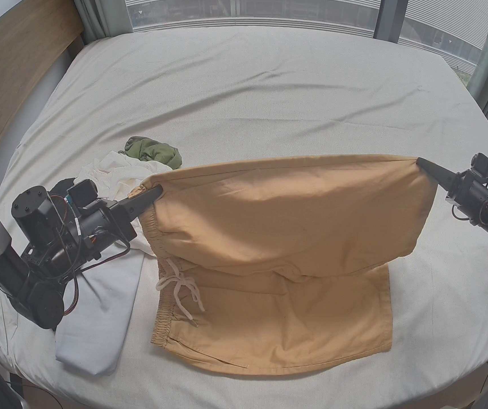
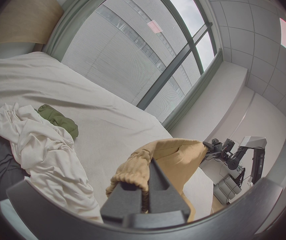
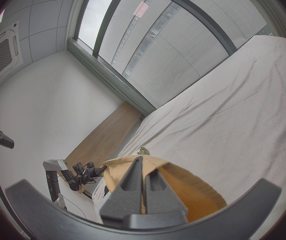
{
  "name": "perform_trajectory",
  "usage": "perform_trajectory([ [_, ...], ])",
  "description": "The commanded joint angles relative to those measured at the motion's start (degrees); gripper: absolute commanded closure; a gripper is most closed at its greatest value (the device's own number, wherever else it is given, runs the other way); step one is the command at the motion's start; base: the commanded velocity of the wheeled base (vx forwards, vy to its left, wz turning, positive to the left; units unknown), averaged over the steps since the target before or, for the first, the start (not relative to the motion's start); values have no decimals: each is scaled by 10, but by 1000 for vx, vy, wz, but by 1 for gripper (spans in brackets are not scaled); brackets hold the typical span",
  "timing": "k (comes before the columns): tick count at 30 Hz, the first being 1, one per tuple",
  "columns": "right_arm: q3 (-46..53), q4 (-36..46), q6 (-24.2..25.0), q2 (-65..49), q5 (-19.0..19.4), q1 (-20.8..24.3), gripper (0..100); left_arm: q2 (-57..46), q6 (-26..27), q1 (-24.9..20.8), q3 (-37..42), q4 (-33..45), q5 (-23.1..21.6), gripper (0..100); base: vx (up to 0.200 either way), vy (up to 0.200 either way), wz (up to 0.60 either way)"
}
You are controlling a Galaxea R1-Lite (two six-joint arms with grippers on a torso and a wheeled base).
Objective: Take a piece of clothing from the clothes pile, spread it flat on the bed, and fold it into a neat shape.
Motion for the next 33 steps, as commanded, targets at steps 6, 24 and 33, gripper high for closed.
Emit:
perform_trajectory([
  [6,-70,1,2,72,0,0,100,39,-2,2,-41,-1,3,100,0,0,0],
  [24,-211,2,25,186,0,3,100,114,-7,31,-123,-1,21,100,0,0,0],
  [33,-251,2,32,213,0,5,100,132,-44,34,-155,-1,21,100,0,0,0],
])
